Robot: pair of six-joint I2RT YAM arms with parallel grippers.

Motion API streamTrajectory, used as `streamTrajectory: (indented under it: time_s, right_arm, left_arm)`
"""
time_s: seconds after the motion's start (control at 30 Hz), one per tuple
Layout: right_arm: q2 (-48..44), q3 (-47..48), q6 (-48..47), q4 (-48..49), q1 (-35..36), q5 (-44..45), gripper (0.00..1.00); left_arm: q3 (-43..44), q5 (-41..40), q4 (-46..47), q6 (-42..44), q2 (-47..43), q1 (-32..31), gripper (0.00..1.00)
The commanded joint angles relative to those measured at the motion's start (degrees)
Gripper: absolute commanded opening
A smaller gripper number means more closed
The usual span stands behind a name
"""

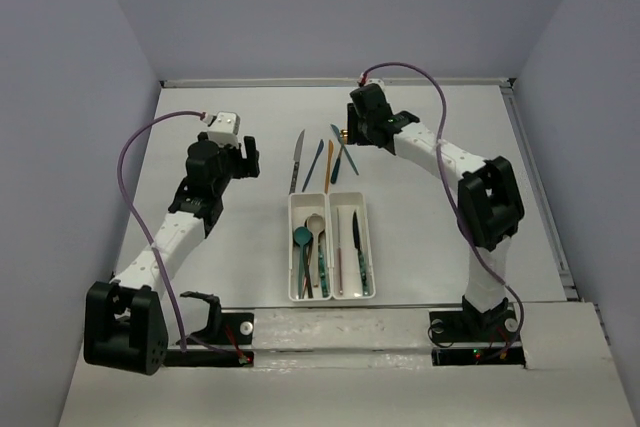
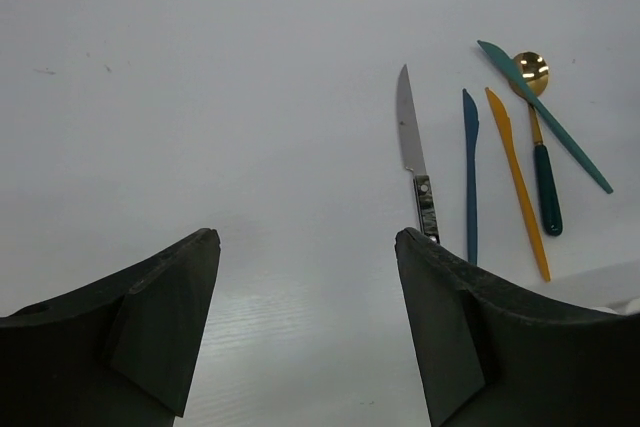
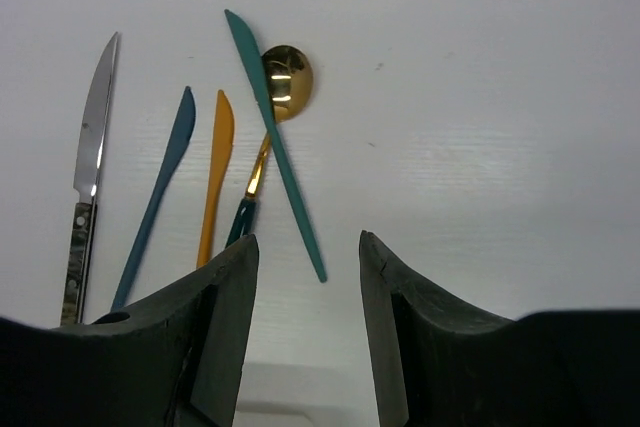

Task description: Sort the eating utensils into containers

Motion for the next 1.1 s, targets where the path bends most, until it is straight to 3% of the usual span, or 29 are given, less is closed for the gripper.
streamTrajectory:
  time_s: [0.0, 0.17, 0.43, 0.7, 0.83, 0.93, 1.07]
  right_arm:
    - [10.3, 6.8, -8.6, -0.6, 0.6, -5.3, 0.5]
    - [15.6, 10.1, -13.2, -1.7, 0.6, -7.5, 0.48]
    - [19.9, 10.0, -14.2, -2.1, 0.6, -7.2, 0.45]
    - [27.6, 16.8, -14.9, -4.3, 0.6, -5.0, 0.42]
    - [28.0, 17.1, -14.4, -4.3, 0.6, -2.8, 0.22]
    - [26.3, 15.8, -13.9, -4.2, 0.6, -2.3, 0.0]
    - [23.1, 13.5, -13.7, -4.2, 0.6, -0.5, 0.0]
  left_arm:
    - [-0.7, 2.2, 4.6, 1.7, 2.2, 1.4, 0.82]
    - [-2.2, 3.5, 6.9, 2.1, 2.9, 1.6, 0.83]
    - [-2.9, 4.7, 8.3, 1.6, 2.9, 1.5, 0.83]
    - [-3.5, 4.6, 8.5, 1.9, 1.4, 1.9, 0.84]
    - [-3.6, 4.9, 8.5, 1.9, 1.3, 2.2, 0.84]
    - [-3.7, 5.3, 8.6, 1.7, 1.3, 2.4, 0.85]
    - [-3.9, 5.8, 9.0, 1.7, 1.5, 2.6, 0.85]
